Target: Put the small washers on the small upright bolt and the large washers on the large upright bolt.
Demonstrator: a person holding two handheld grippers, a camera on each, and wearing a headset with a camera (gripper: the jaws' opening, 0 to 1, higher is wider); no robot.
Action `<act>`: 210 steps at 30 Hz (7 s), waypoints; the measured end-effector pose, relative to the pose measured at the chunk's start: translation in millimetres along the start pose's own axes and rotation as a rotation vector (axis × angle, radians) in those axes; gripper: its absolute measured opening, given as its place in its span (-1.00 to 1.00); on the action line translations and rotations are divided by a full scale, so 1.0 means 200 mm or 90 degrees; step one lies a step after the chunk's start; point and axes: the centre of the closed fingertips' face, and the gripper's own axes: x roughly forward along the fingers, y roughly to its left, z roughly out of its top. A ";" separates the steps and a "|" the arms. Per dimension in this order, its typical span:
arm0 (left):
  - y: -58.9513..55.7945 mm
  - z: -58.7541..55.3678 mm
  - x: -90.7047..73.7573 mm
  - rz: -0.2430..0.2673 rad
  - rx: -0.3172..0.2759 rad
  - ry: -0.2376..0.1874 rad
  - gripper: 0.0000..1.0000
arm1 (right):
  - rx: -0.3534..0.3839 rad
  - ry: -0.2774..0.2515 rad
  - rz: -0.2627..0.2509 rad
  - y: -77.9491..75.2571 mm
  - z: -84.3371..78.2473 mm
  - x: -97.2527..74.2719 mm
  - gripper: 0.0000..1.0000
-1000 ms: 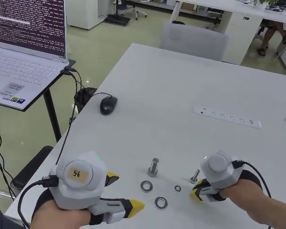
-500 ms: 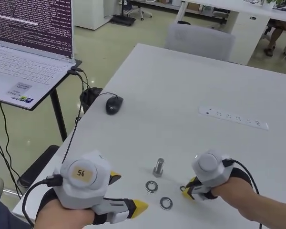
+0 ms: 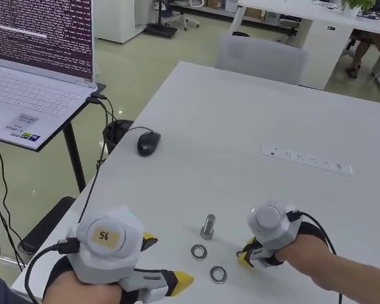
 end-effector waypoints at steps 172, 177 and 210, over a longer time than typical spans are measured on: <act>-0.04 -0.02 -0.01 0.000 -0.012 -0.002 0.16 | -0.065 -0.040 0.084 0.24 -0.06 -0.04 -0.61; -0.03 -0.02 -0.03 0.003 -0.013 -0.006 0.16 | -0.090 -0.056 0.101 0.30 0.06 0.00 -0.42; 0.00 -0.04 -0.08 0.018 -0.022 -0.011 0.16 | -0.197 0.001 0.108 0.33 0.11 0.04 -0.51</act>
